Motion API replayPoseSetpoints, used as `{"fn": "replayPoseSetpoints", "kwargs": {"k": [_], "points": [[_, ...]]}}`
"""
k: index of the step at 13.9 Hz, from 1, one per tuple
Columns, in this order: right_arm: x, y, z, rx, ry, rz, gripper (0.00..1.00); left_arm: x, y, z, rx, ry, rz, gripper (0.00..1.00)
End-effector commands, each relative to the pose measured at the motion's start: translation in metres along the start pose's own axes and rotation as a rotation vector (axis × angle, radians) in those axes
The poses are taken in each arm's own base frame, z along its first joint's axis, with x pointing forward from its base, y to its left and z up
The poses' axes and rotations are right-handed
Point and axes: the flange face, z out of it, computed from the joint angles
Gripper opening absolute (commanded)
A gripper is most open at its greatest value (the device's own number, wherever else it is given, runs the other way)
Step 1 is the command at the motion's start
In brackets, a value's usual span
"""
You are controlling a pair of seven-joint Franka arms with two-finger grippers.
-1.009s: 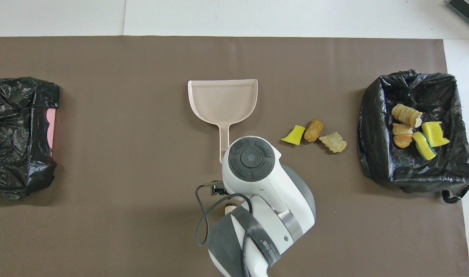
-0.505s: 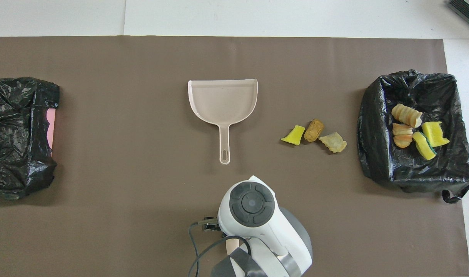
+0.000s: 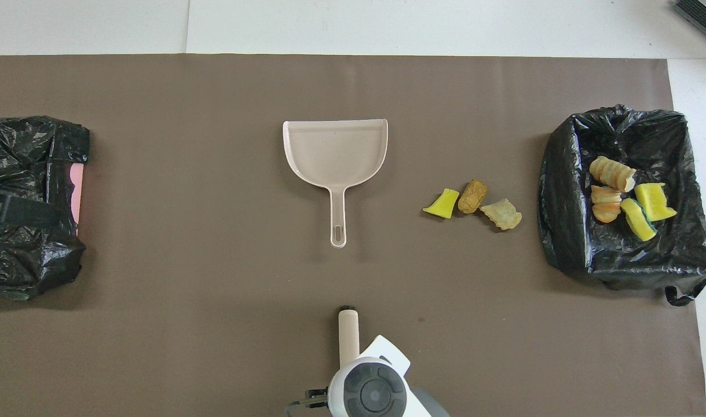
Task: Sweep and dump trash in bin
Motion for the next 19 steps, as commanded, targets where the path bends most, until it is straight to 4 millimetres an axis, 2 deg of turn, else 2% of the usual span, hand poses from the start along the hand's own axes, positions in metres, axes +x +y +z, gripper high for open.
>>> {"fn": "replayPoseSetpoints", "kwargs": {"k": [1,3,5,6,7,8,9,10,13,15,17,19], "points": [[-0.003,0.004,-0.006,0.021,-0.014,0.022,1.0,0.003,0.059,0.042,-0.018,0.012,-0.006,1.0],[-0.003,0.003,-0.006,0.021,-0.014,0.02,1.0,0.012,0.105,0.081,-0.02,0.02,-0.032,1.0],[0.0,0.002,-0.015,0.035,-0.006,0.009,1.0,0.022,0.139,0.12,-0.024,0.023,-0.05,1.0],[0.0,0.003,-0.017,0.026,-0.021,0.008,0.84,0.023,0.162,0.142,-0.023,0.014,-0.059,1.0],[0.0,0.001,-0.02,0.024,-0.026,0.003,0.6,0.027,0.176,0.159,-0.025,0.031,-0.081,1.0],[0.0,0.001,-0.02,0.025,-0.024,0.002,0.22,0.027,0.189,0.17,-0.027,0.042,-0.093,1.0],[0.0,0.001,-0.02,0.025,-0.024,0.003,0.07,0.027,0.199,0.188,-0.02,0.025,-0.094,1.0],[0.0,0.001,-0.02,0.026,-0.023,0.003,0.0,0.026,0.208,0.199,-0.022,0.029,-0.088,1.0],[0.011,0.006,-0.023,0.03,-0.023,0.019,0.0,0.034,0.215,0.219,-0.037,0.066,-0.128,1.0],[0.018,0.011,-0.036,0.036,-0.031,-0.014,0.0,0.037,0.223,0.243,-0.017,0.064,-0.147,1.0],[0.03,0.018,-0.052,0.025,-0.048,-0.044,0.0,0.04,0.224,0.248,-0.01,0.084,-0.159,1.0],[0.031,0.029,-0.065,0.001,-0.026,-0.063,0.0,0.041,0.229,0.259,-0.006,0.075,-0.18,1.0]]}}
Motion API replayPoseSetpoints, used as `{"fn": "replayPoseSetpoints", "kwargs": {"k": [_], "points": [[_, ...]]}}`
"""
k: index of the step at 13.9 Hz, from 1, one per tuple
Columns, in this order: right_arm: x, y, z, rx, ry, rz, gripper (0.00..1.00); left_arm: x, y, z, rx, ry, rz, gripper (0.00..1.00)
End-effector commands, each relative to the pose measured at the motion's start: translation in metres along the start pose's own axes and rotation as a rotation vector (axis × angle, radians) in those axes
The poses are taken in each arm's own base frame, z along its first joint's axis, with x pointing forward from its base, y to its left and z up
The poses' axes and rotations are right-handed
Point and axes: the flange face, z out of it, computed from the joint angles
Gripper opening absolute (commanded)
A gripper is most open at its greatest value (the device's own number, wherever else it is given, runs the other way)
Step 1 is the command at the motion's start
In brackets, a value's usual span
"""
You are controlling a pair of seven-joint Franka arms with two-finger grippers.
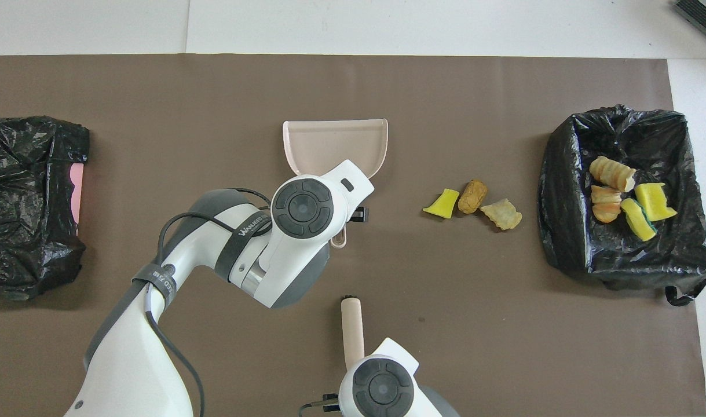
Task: Sweep and dump trash in bin
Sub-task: 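Grasp the dustpan handle with the left gripper while the right gripper grasps the brush, then move the brush toward the pieces while the left gripper positions the dustpan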
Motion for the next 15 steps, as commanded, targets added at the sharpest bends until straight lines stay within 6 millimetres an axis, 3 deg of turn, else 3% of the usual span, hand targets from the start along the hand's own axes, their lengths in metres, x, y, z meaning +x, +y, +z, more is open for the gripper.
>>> {"fn": "replayPoseSetpoints", "kwargs": {"k": [1,2,5,6,7,8,9,12,15], "points": [[0.001,0.022,-0.025,-0.039,0.001,-0.031,0.0,0.004,0.014,0.008,0.017,0.022,-0.016,1.0],[0.002,0.034,-0.035,-0.055,-0.004,-0.046,0.0,0.005,0.014,0.007,0.021,0.024,-0.012,1.0],[0.013,0.088,-0.074,-0.072,-0.007,-0.05,0.0,0.008,0.016,0.005,0.021,0.025,-0.012,0.73],[0.02,0.107,-0.083,-0.073,-0.004,-0.054,0.0,0.009,0.016,0.005,0.019,0.028,-0.012,0.51],[0.026,0.125,-0.09,-0.071,-0.002,-0.043,0.0,0.009,0.016,0.005,0.019,0.031,-0.011,0.37],[0.034,0.14,-0.097,-0.074,0.01,-0.034,0.0,0.009,0.016,0.005,0.019,0.032,-0.01,0.29],[0.041,0.157,-0.103,-0.087,0.027,-0.024,0.0,0.009,0.017,0.004,0.015,0.036,-0.01,0.23],[0.074,0.223,-0.121,-0.18,0.09,0.032,0.0,0.009,0.016,0.003,0.016,0.033,-0.008,0.23],[0.13,0.275,-0.139,-0.194,0.12,0.021,0.0,0.013,0.008,-0.018,0.017,0.042,-0.008,0.06]]}}
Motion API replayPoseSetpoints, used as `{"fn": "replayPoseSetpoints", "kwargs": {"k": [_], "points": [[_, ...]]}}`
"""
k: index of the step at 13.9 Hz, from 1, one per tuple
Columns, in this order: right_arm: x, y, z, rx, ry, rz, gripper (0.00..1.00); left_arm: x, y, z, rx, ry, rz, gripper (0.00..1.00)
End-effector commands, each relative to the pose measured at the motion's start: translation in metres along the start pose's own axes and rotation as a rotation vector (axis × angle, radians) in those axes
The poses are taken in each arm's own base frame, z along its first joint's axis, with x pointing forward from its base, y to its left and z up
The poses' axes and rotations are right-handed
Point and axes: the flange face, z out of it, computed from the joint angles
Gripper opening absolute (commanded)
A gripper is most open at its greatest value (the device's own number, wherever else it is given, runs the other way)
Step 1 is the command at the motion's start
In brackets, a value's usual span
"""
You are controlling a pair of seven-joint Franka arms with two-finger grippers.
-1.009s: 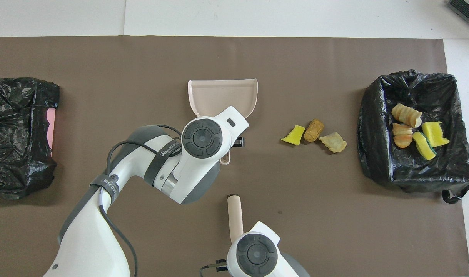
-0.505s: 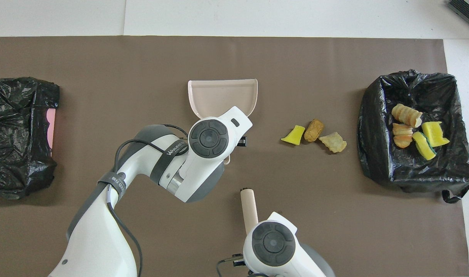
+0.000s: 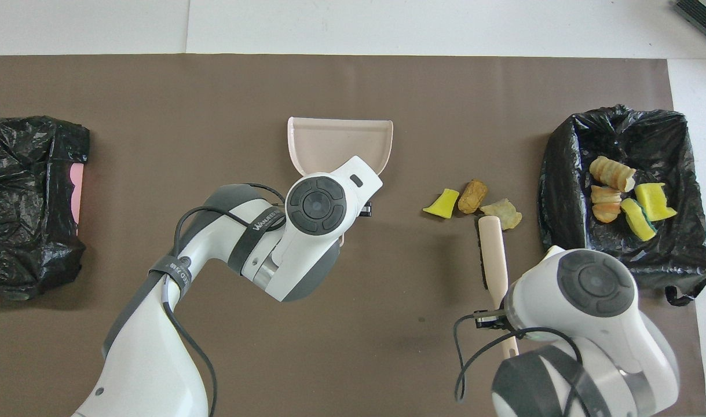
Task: Sweep and dump trash in bin
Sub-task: 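Move the brush toward the pieces while the left gripper positions the dustpan, then sweep the sponge, potato and bread into the dustpan with the right gripper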
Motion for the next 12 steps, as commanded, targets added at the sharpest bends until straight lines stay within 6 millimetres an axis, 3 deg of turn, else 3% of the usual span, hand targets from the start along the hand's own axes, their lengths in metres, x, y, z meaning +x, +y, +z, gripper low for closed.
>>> {"fn": "replayPoseSetpoints", "kwargs": {"k": [1,3,6,8,12], "points": [[0.062,0.031,-0.002,-0.055,0.025,-0.017,0.0,0.003,-0.007,-0.027,0.027,0.008,0.04,0.03],[0.101,0.051,0.013,-0.142,0.029,-0.029,0.0,0.005,-0.029,-0.056,0.052,-0.026,0.223,0.04],[0.118,0.078,0.04,-0.215,-0.016,-0.14,0.0,0.001,-0.053,-0.078,0.077,-0.119,0.514,0.05],[0.122,0.076,0.051,-0.21,-0.029,-0.148,0.0,0.0,-0.067,-0.079,0.074,-0.188,0.675,0.04],[0.125,0.049,0.073,-0.12,-0.059,-0.132,0.0,-0.009,-0.086,-0.072,0.018,-0.269,0.963,0.0]]}}
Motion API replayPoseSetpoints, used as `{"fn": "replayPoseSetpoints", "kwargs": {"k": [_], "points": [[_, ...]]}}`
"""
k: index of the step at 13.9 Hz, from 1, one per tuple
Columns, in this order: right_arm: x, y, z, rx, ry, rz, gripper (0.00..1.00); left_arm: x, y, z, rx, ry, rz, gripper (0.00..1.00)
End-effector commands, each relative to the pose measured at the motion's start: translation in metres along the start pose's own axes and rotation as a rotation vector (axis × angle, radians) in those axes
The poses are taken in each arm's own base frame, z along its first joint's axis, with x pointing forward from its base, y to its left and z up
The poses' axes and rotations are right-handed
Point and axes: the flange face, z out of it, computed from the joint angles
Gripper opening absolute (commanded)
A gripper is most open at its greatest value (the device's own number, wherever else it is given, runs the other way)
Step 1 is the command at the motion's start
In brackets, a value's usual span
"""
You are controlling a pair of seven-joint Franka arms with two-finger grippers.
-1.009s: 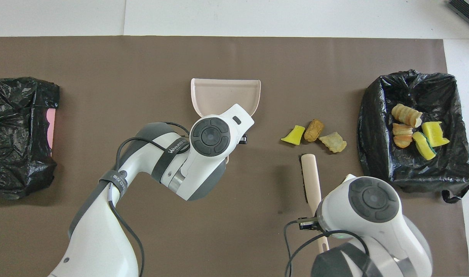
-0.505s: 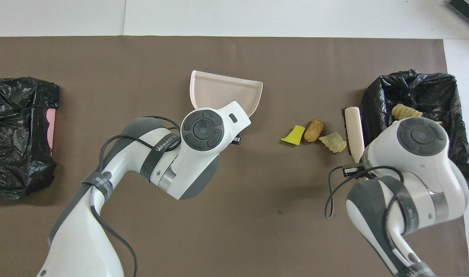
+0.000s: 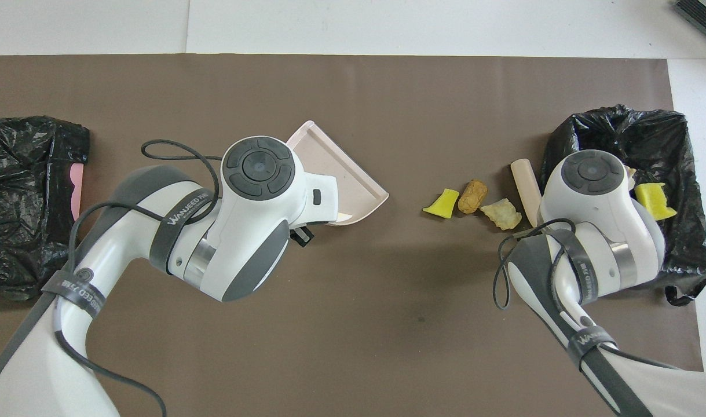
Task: Sweep and dump trash in bin
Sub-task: 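Sweep the sponge, potato and bread into the dustpan with the right gripper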
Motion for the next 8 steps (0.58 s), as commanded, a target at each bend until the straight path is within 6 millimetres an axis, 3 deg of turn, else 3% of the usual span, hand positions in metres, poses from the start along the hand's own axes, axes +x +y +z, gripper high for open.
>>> {"fn": "replayPoseSetpoints", "kwargs": {"k": [1,8], "points": [[0.007,-0.029,0.003,0.099,-0.002,0.018,0.0,-0.014,0.001,0.006,-0.02,-0.008,0.219,0.0],[0.002,-0.109,-0.015,0.245,-0.017,0.098,0.0,-0.016,0.029,0.049,0.005,0.028,0.484,0.0]]}}
